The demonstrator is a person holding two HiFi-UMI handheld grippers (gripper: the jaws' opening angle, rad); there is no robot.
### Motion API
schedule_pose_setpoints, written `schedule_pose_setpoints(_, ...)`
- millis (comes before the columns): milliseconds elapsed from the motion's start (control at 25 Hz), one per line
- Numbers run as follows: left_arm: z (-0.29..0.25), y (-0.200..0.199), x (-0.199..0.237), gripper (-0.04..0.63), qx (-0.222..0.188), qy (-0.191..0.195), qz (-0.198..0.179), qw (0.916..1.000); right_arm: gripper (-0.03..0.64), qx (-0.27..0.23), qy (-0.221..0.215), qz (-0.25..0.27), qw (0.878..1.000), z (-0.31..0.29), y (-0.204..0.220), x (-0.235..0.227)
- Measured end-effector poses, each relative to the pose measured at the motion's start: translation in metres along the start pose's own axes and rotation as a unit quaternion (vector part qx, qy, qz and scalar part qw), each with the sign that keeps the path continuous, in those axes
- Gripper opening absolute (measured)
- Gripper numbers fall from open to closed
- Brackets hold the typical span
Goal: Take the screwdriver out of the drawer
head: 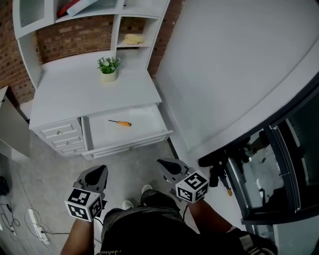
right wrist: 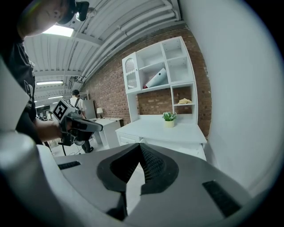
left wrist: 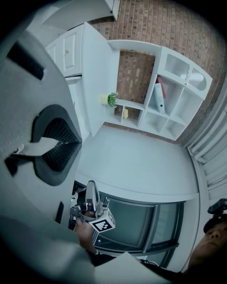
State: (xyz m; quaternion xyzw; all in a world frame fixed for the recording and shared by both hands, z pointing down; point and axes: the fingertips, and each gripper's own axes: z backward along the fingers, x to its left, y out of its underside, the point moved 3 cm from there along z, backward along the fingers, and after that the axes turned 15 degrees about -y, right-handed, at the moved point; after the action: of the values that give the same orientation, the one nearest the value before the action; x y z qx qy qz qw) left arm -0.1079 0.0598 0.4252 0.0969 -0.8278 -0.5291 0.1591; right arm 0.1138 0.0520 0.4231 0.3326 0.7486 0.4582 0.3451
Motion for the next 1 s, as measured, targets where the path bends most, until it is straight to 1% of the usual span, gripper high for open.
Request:
schedule_pose_setpoints(160,-0.007,0.009,-0.001,0.017,0.009,0.001,0.002,1.0000,0.006,-0.003,-0.006,-0.008,1.000,-0.006,0.003,-0.003)
schedule_pose_setpoints(560,-0.028,0.013,-0.001,0.017,0.025,-0.002,0.001,0.9997,0.006,-0.003,-0.034,-0.035,0.999,-0.037,0.007,-0.026)
schedule_pose_setpoints(1000,-0.076,-0.010,0.028,0.017,0.026,-0.028,0.008,0.9992,0.006,0.009,-0.066,-0.025,0.997,-0.084,-0.019,-0.071)
